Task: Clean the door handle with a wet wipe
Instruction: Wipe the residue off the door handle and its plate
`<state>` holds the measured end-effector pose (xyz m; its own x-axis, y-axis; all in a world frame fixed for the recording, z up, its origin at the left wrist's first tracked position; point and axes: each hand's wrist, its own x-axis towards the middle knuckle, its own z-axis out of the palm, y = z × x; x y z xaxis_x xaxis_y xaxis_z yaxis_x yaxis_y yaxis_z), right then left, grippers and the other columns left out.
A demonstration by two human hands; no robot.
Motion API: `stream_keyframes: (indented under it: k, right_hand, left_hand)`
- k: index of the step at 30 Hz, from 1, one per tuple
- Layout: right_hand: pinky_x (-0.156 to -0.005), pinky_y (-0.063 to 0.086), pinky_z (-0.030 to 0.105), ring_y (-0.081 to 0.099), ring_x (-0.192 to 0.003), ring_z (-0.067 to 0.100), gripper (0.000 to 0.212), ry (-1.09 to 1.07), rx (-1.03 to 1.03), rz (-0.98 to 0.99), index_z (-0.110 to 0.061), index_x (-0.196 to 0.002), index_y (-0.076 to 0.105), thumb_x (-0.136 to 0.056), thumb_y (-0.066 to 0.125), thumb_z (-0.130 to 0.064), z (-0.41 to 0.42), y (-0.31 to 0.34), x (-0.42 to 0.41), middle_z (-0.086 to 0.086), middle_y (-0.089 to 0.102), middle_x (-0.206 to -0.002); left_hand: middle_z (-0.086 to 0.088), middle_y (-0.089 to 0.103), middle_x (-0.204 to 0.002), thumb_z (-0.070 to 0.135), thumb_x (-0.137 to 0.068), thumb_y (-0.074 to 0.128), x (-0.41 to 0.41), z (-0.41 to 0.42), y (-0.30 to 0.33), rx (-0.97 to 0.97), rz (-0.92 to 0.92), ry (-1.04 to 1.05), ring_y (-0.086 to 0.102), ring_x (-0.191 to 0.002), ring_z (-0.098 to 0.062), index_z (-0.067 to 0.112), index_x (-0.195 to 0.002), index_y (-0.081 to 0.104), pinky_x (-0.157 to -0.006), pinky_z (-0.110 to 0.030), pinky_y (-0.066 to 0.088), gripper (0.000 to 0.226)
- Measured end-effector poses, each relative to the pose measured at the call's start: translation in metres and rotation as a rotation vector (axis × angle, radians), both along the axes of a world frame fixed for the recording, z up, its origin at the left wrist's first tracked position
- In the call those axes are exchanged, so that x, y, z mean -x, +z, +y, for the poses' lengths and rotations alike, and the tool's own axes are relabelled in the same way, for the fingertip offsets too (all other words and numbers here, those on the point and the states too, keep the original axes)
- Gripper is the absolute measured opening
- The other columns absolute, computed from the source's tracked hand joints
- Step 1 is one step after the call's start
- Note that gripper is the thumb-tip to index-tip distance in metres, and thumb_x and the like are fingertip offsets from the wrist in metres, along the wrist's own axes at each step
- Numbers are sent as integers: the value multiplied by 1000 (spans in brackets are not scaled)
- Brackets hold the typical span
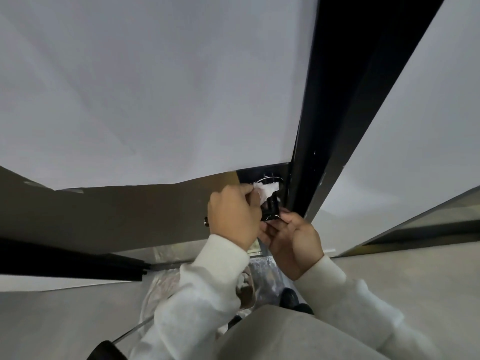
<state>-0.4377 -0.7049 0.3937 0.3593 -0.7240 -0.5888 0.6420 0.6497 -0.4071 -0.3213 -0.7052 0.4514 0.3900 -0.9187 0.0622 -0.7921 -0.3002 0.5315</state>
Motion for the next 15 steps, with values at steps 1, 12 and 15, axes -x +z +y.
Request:
stream_keyframes:
  k: [1, 12, 15]
  right_hand:
    - [-72, 56, 37, 68, -76, 27, 31, 12, 21, -38, -2, -114, 61, -98, 37, -14, -1, 1, -1, 16, 71, -90]
    - [-114, 38, 48, 59, -127, 35, 51, 10, 62, -52, -1, -130, 62, -87, 54, -27, -6, 9, 9, 20, 64, -132]
    - [-115, 37, 50, 58, -128, 36, 48, 11, 100, -15, -2, -132, 61, -92, 51, -26, -5, 9, 10, 21, 64, -133]
  left_hand:
    - [1, 65, -59, 32, -94, 59, 4, 1, 0, 56, -32, 3, 59, -64, -32, 24, -65, 66, -70, -36, 45, 31]
    - [-20, 57, -133, 25, -91, 45, 38, 15, -18, 147, -270, -181, 63, -100, -38, 20, -125, 70, -69, -45, 61, 43]
    - [-24, 51, -138, 24, -91, 46, 43, 12, -22, 125, -283, -152, 63, -103, -42, 18, -121, 71, -69, -48, 61, 40]
